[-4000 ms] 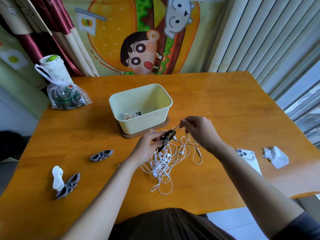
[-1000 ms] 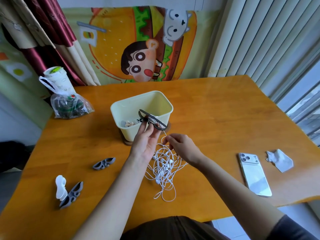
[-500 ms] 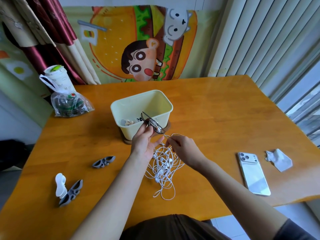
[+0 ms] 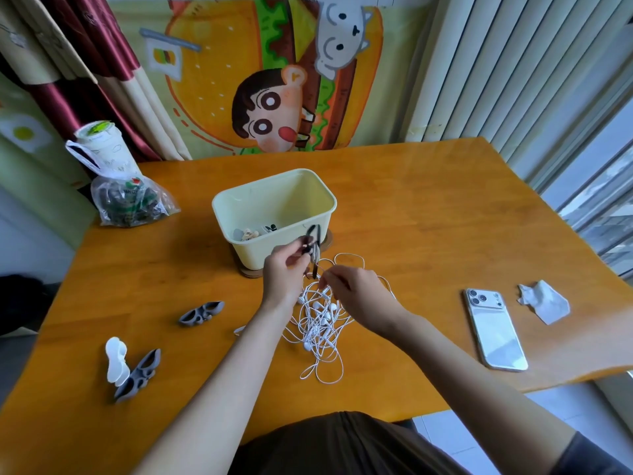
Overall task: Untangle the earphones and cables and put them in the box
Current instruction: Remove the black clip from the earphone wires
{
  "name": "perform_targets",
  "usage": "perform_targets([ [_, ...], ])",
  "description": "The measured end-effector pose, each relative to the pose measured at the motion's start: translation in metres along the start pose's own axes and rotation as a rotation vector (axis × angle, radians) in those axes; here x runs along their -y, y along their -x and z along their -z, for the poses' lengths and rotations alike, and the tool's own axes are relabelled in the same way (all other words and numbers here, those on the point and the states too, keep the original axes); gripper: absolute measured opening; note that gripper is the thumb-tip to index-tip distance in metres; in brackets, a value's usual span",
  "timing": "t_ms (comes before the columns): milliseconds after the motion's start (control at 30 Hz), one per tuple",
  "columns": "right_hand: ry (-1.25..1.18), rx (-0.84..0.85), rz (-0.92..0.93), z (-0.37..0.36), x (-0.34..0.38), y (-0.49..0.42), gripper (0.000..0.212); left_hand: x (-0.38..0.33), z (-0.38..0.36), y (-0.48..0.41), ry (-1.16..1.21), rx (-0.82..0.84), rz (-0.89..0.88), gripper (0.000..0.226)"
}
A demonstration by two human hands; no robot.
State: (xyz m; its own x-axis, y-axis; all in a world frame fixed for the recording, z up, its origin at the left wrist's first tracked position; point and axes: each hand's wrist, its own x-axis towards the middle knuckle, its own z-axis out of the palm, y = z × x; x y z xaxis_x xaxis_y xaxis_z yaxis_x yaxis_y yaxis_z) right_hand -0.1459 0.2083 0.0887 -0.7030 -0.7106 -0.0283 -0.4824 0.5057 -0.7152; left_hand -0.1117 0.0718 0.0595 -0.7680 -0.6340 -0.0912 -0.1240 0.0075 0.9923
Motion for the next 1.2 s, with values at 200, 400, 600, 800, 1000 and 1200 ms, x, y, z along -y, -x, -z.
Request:
perform_targets([
  [200, -0.041, -0.069, -0.052, 0.029, -0.005, -0.01, 0.028, 0.013, 0.009, 0.004, -0.403, 0.261, -0.177, 0.04],
  [400, -0.1, -0.156, -0.147, 0.047, -0.02, -0.021, 0.029, 0.005, 0.011, 0.009, -0.267, 0.434, -0.135, 0.037],
  [600, -0.182, -0.18, -0.212, 0.035, -0.027, -0.018, 0.032, -0.008, 0.004, 0.018, 0.12, 0.561, -0.059, 0.037],
  [800, -0.464, -0.107, -0.268, 0.011, -0.024, -0.011, 0.042, -0.017, -0.002, 0.017, 0.568, 0.461, 0.106, 0.033],
  [1000, -0.505, -0.027, -0.279, 0.002, -0.015, -0.013, 0.041, -0.016, -0.001, 0.011, 0.753, 0.308, 0.189, 0.037],
  [1200, -0.357, 0.03, -0.236, -0.009, -0.014, -0.008, 0.039, -0.016, 0.0, 0.005, 0.78, 0.132, 0.229, 0.038],
])
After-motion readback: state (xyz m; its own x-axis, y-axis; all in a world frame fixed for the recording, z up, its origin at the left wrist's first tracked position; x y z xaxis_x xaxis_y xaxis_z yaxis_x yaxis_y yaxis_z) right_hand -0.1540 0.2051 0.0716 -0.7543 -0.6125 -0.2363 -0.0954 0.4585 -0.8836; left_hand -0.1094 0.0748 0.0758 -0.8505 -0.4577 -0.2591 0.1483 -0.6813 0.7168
